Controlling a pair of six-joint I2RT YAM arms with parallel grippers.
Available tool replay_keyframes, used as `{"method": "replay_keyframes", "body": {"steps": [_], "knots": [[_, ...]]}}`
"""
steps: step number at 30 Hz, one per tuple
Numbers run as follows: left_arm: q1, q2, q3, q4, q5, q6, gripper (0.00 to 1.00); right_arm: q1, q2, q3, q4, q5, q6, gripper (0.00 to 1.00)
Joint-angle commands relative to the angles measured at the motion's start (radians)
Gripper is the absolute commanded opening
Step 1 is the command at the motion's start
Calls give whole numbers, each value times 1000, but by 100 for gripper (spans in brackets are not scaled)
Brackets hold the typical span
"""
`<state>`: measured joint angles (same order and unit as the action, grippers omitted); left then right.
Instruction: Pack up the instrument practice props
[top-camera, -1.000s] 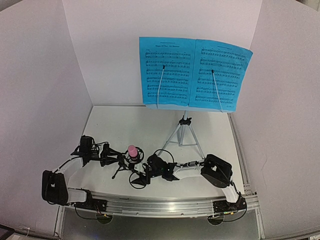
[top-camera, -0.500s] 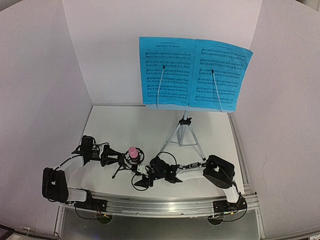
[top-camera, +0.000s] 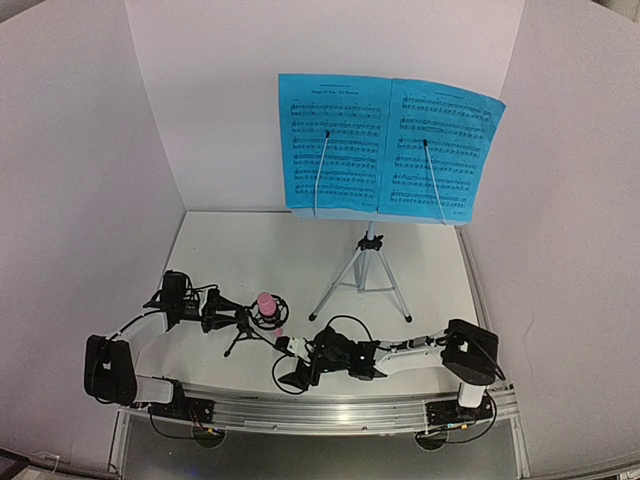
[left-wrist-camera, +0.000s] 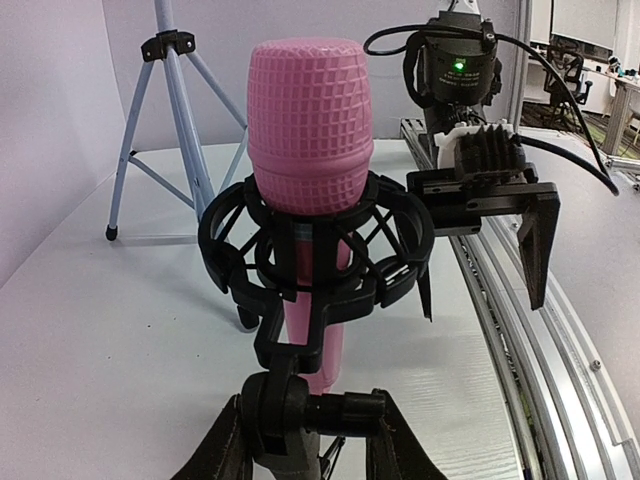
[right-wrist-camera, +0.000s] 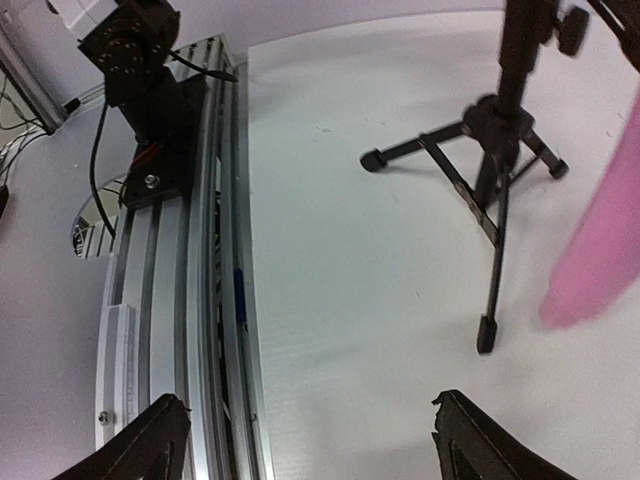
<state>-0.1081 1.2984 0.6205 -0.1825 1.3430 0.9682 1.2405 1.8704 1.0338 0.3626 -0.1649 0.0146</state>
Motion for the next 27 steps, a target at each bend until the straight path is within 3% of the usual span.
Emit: {"method": "replay_keyframes", "body": {"steps": [1,5,8,13,20,27], "knots": [[5,8,-16,20,-184,91,0,5,-163,-64,-109,137,88,83],[4,2,-19,1,-186,114,0,5,-317,-17,-296,270,105,84],[4,-1,-19,-10,-184,124,0,5,-410,41,-334,337,71,87],[4,0,-19,-31,-179,150,0,0,-358,225,-338,430,-96,94],[4,4,-11,-51,-194,167,0,-108,-147,467,-347,292,-74,97],[4,-2,-7,-74,-195,175,0,-121,-24,560,-347,105,-106,96]]}}
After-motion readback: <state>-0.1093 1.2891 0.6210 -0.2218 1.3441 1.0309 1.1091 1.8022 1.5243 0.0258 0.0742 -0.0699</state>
